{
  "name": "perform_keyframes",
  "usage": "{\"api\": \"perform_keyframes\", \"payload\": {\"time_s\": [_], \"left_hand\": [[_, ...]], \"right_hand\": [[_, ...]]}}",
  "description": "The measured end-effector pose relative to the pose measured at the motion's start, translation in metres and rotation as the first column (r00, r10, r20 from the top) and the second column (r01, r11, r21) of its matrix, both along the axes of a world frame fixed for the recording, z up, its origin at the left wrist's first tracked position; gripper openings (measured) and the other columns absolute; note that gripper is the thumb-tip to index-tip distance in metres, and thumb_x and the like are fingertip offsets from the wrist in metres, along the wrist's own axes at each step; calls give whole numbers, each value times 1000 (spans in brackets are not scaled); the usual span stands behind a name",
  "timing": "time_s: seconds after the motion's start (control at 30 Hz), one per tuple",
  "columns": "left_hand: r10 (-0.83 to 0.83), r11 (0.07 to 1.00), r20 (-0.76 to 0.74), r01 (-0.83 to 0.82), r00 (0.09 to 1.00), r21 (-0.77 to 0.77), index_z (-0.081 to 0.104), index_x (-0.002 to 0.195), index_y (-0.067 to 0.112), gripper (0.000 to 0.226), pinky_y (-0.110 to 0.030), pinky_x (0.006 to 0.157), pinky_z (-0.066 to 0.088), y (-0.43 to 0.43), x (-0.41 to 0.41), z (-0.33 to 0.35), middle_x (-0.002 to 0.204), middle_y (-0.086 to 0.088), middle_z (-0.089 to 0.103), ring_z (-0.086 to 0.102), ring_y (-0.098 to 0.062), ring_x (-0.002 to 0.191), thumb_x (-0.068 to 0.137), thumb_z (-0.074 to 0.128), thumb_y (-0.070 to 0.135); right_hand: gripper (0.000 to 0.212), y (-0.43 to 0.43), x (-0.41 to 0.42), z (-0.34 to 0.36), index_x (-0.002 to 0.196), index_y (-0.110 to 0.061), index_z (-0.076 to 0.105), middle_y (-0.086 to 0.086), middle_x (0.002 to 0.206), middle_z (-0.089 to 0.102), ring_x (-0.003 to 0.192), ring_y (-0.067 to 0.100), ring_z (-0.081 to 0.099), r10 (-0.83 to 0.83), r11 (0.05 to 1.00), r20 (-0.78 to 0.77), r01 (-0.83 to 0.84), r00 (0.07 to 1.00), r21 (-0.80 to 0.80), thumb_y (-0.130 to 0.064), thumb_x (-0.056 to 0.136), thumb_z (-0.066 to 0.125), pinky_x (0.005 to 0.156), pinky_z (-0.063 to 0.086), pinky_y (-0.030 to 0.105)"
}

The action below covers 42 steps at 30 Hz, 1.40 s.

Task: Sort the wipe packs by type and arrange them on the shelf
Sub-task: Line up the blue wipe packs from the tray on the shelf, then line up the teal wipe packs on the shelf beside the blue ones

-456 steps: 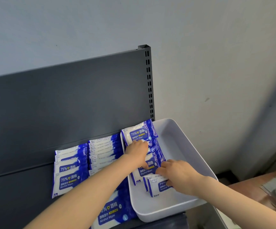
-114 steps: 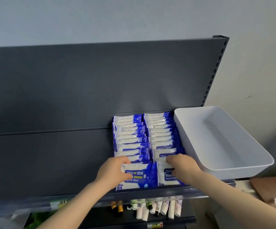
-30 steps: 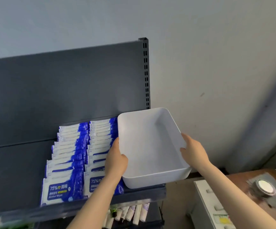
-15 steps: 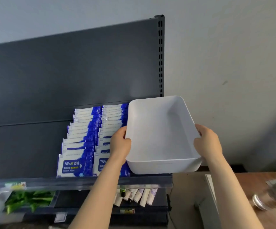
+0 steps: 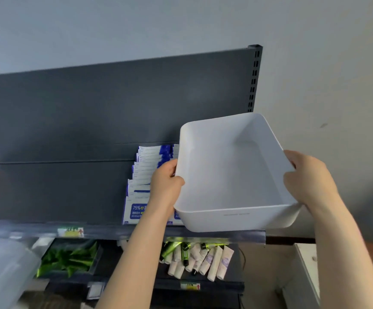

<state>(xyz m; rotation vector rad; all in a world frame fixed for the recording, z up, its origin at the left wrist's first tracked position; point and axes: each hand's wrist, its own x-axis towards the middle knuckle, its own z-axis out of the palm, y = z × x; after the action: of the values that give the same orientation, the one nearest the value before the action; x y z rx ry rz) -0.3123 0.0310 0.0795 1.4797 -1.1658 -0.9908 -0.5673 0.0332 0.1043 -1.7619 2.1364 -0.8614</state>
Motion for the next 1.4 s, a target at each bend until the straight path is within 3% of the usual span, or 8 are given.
{"api": "perform_keyframes", "payload": {"time_s": [0.4,0.5,0.6,0.77,0.93,1.1,1.23,1.4], "left_hand": [[280,954,22,-276,960,-121,66,110,28,58,-32,76,53,113,193,18,100,14,67,63,-8,93,78,43,-15],[346,934,37,-340,938,-114,64,94,41,63,-37,79,55,150,246,9,98,14,69,64,-11,92,78,44,-16],[419,905,18,-416,908,-83,66,104,38,64,-45,82,57,190,299,-4,102,14,71,66,-12,96,76,47,-16],[573,819,-24,-574,819,-27,64,119,28,62,-42,85,55,257,368,-16,105,13,69,65,-14,99,76,51,-15],[690,724,-5,-690,724,-12,60,120,34,61,-19,68,48,319,414,-20,95,20,65,60,0,88,81,55,-13],[802,597,-1,-802,597,16,62,125,28,64,-40,92,52,367,458,-33,111,6,68,63,-20,103,78,55,-14],[866,500,6,-866,501,26,65,119,33,66,-43,92,53,395,489,-46,109,10,70,65,-19,102,75,54,-14],[924,382,-25,-924,381,4,68,117,29,71,-39,85,56,416,524,-54,103,7,73,68,-18,96,69,48,-20]], "right_hand": [[53,42,203,-7,89,-34,59,-11,76,61,77,23,54,327,944,211,-308,921,-118,9,66,38,59,41,24],[51,62,260,-16,89,-32,59,-11,73,59,74,22,52,421,907,227,-399,878,-138,9,68,40,58,40,25],[47,81,315,-22,91,-28,61,-7,74,60,75,23,52,536,844,219,-514,815,-154,10,71,41,57,39,23],[63,111,400,-31,112,-32,63,-11,86,60,83,18,53,680,732,224,-665,698,-149,11,72,40,60,40,19],[66,135,470,-38,120,-32,61,-11,94,62,89,18,55,792,598,241,-792,561,-124,11,75,38,62,41,29],[62,155,540,-47,120,-30,61,-11,94,62,83,14,55,864,466,264,-879,429,-98,10,78,38,57,37,16],[63,162,595,-61,116,-35,60,-14,90,64,72,-2,54,896,370,289,-927,338,-63,11,79,39,51,37,10],[61,164,666,-77,126,-23,57,-7,105,63,91,17,54,934,236,288,-971,212,-49,13,80,40,65,38,23]]}}
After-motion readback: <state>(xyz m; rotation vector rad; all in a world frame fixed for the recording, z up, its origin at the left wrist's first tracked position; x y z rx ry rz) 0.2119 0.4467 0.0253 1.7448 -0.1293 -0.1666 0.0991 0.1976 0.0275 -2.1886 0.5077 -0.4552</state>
